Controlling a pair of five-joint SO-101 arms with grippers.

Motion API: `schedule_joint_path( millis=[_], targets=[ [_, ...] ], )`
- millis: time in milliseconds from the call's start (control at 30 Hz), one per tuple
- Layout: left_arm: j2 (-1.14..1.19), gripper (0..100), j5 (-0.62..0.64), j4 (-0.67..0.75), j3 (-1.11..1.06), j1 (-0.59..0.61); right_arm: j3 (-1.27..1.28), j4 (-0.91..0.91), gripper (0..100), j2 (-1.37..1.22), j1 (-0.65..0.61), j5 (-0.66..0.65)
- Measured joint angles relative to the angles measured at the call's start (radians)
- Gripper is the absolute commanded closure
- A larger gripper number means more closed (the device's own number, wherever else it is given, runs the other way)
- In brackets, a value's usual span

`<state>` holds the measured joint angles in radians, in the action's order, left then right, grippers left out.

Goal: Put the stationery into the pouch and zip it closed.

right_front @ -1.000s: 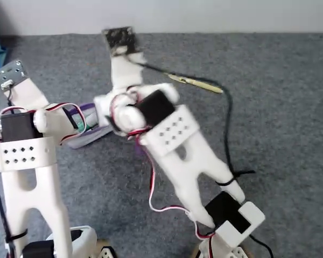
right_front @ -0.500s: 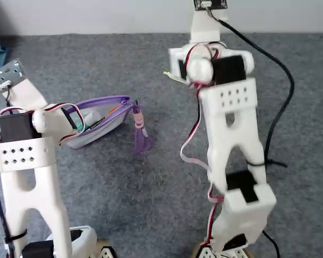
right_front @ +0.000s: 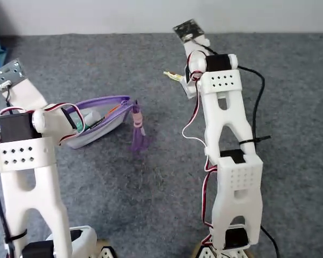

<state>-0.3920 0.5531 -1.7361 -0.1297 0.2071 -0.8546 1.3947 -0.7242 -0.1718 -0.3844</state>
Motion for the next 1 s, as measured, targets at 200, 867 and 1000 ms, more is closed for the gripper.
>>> schedule_joint_path(
  millis=[200,867,1000],
  targets=[
    [0.000,99,0.000,0.000,0.000,0.000,-0.025,-0.157,61.5,-0.144,0.000,-0.118],
    [0.000,99,0.000,0.000,0.000,0.000,-0.354,-0.503,88.5,-0.614,0.051,-0.210],
    [0.000,99,0.000,0.000,0.000,0.000,-0.405,-0.497,96.8,-0.647,0.049,-0.275]
  ],
)
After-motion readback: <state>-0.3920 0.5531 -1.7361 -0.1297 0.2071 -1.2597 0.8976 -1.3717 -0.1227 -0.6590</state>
